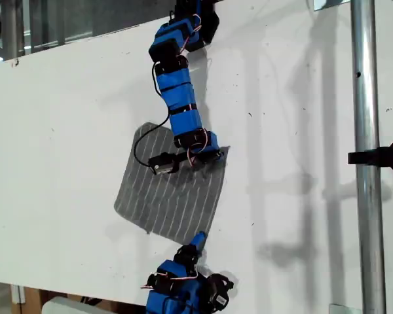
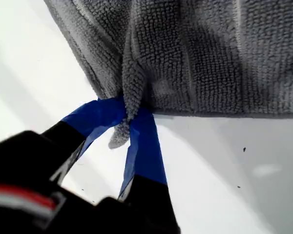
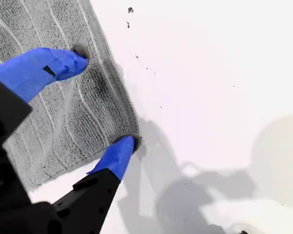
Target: Grasp corners of a towel and fold twice.
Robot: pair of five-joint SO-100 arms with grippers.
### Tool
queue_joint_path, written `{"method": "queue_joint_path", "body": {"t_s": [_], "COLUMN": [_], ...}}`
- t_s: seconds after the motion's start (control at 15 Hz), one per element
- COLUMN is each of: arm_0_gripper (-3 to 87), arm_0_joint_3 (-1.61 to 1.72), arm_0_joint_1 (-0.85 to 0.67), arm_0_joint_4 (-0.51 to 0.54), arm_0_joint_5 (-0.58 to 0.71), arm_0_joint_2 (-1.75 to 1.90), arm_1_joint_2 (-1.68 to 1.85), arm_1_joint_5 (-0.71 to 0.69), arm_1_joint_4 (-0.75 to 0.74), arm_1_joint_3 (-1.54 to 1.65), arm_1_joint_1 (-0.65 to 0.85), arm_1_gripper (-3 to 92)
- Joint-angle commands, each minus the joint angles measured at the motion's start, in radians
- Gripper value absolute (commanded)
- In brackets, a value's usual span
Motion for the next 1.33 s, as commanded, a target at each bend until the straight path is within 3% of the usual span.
{"method": "queue_joint_path", "body": {"t_s": [0.0, 0.2, 0.33, 0.53, 0.73, 0.87, 1.0, 1.07, 1.27], "arm_0_gripper": [26.1, 15.7, -2.6, -2.8, -2.9, -2.9, -2.9, -2.9, -2.9], "arm_0_joint_3": [-0.038, -0.202, -0.285, -0.291, -0.305, -0.341, -0.351, -0.367, -0.420], "arm_0_joint_1": [-0.067, -0.097, -0.106, -0.067, 0.048, 0.163, 0.230, 0.206, -0.100], "arm_0_joint_4": [-0.080, -0.080, -0.055, -0.035, 0.072, 0.184, 0.204, 0.213, 0.218], "arm_0_joint_5": [0.002, -0.035, -0.046, -0.066, -0.123, -0.225, -0.275, -0.250, 0.046], "arm_0_joint_2": [-0.149, -0.499, -0.617, -0.474, -0.158, -0.018, 0.071, 0.106, 0.100], "arm_1_joint_2": [0.077, 0.084, 0.091, 0.098, 0.175, 0.256, 0.313, 0.344, 0.526], "arm_1_joint_5": [-0.006, -0.006, -0.006, -0.012, -0.018, -0.008, 0.002, -0.003, -0.003], "arm_1_joint_4": [-0.021, -0.037, -0.037, -0.029, 0.006, 0.074, 0.103, 0.110, 0.173], "arm_1_joint_3": [-0.003, 0.003, 0.009, 0.020, 0.025, 0.026, 0.026, 0.031, 0.225], "arm_1_joint_1": [-0.028, -0.034, -0.038, -0.041, -0.077, -0.146, -0.183, -0.167, 0.002], "arm_1_gripper": [-0.2, -0.2, -0.2, -0.2, -0.3, -0.3, -0.3, -0.3, -0.3]}}
